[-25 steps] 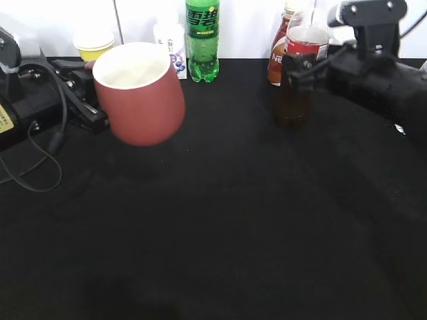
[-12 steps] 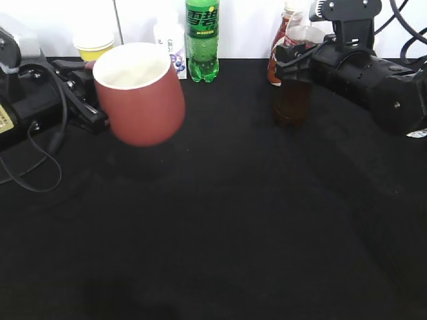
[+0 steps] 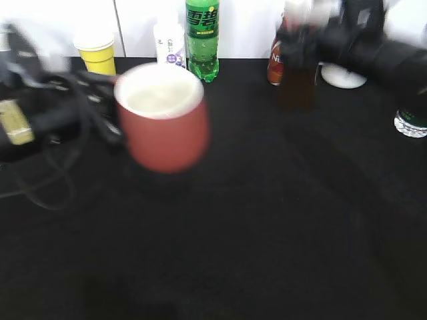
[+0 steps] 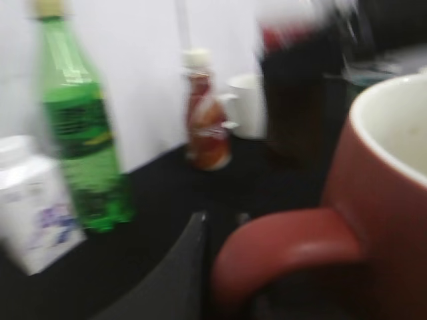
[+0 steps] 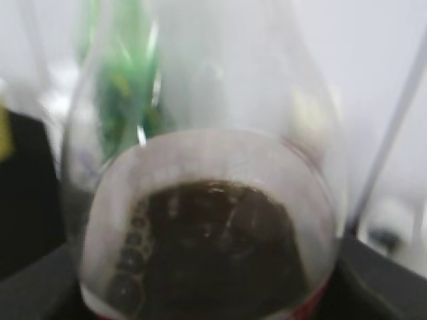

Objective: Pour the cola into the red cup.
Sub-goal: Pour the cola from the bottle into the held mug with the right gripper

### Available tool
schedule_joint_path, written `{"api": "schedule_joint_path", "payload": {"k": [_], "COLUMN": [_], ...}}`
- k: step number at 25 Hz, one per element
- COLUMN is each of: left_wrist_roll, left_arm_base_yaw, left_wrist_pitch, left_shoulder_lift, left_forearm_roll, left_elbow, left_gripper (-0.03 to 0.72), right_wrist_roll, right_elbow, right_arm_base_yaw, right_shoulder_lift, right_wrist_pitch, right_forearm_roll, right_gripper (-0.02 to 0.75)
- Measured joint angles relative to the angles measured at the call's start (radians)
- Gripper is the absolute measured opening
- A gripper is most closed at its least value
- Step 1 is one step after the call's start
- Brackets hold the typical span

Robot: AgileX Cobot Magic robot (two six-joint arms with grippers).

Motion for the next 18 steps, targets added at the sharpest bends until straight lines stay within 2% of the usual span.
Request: {"api": "schedule_joint_path", "payload": {"k": [3, 5, 7, 11, 18], "left_wrist_roll": [-0.007, -0.016, -0.019, -0.024, -0.024], "left_arm_base_yaw": [-0.085, -0.133, -0.157, -0.158, -0.158], "left_wrist_pitch": [0.108, 0.163, 0.214, 0.248, 0.241], "left_shoulder_lift": [0.001, 0.001, 0.001, 0.026, 0.100], "left_forearm_roll": [0.005, -0.011, -0.060, -0.126, -0.124], "left_elbow": [-0.091, -0.168, -0.223, -0.280, -0.335], "left_gripper": [0.070, 0.070, 0.070, 0.070, 0.070], "right_wrist_roll": [0.000, -0.013, -0.161, -0.463, -0.815], "right_elbow": [0.000, 0.000, 0.000, 0.000, 0.000], "right_arm_base_yaw": [0.000, 0.000, 0.000, 0.000, 0.000], "right_shoulder_lift": [-0.103, -0.153, -0.194, -0.217, -0.217], "right_wrist_pitch": [0.052, 0.066, 0.068, 0.064, 0.025], "right_forearm_roll": [-0.188, -0.267, -0.285, -0.289, -0.305], "right_gripper": [0.482, 0.482, 0.482, 0.482, 0.482]}}
